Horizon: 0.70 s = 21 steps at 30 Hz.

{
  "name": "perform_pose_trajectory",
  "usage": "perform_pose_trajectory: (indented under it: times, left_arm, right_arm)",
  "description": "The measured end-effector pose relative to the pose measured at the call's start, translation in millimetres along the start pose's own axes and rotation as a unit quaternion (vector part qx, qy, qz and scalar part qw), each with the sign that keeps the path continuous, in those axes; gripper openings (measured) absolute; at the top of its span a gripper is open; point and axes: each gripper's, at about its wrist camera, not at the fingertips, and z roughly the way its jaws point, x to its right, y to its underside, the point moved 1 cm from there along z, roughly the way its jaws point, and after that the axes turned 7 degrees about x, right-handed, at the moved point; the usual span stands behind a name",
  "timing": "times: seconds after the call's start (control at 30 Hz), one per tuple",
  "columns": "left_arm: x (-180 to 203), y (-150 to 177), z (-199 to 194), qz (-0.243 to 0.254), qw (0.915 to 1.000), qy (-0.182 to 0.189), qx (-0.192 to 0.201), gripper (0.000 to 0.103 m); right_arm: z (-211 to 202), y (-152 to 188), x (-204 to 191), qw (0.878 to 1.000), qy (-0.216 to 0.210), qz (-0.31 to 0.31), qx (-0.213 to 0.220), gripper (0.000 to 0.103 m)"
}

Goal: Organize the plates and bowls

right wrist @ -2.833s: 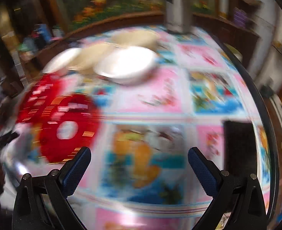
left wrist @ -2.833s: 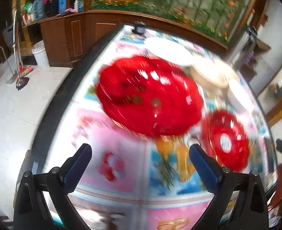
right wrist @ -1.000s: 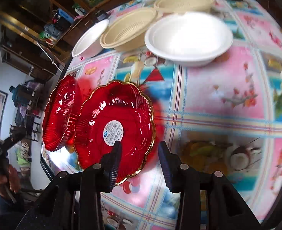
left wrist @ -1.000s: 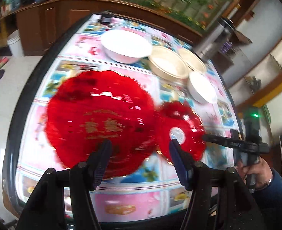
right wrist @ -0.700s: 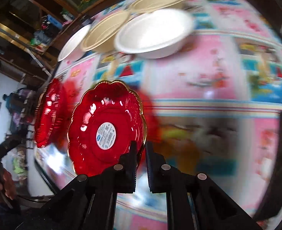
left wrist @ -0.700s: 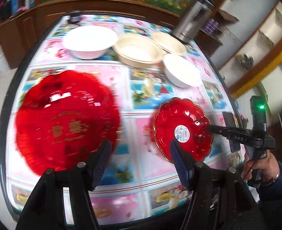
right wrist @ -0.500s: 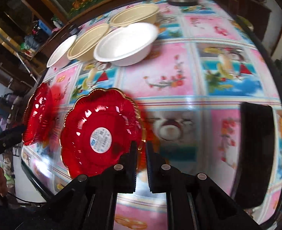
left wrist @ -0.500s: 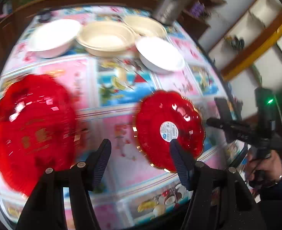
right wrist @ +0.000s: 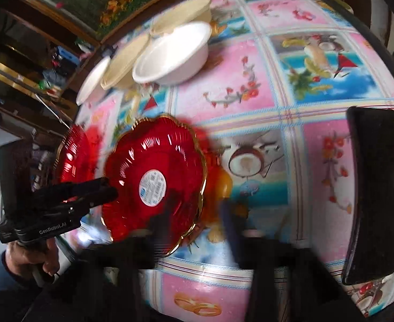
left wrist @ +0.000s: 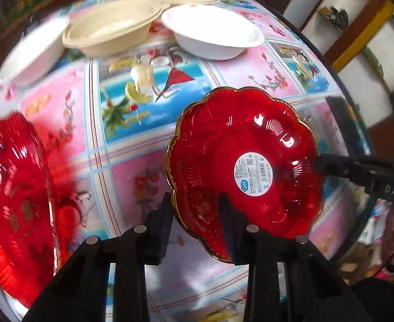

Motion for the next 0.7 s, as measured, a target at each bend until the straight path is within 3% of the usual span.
perform_pose_trajectory:
  times: [0.23,0.7]
  left_arm:
    - [6,0,-33,0.038,0.9968,-0.040,0.057,0.032]
    - [-19,1,-71,0.013,0.9895,-0.076,0.123,0.033]
  right_arm:
    - [-9,-1,-16,1.000,0.011,-0.023,0.019,0.010]
    - [-11,-17,-69,0.995,0.005,-0.090,0.038,0.011]
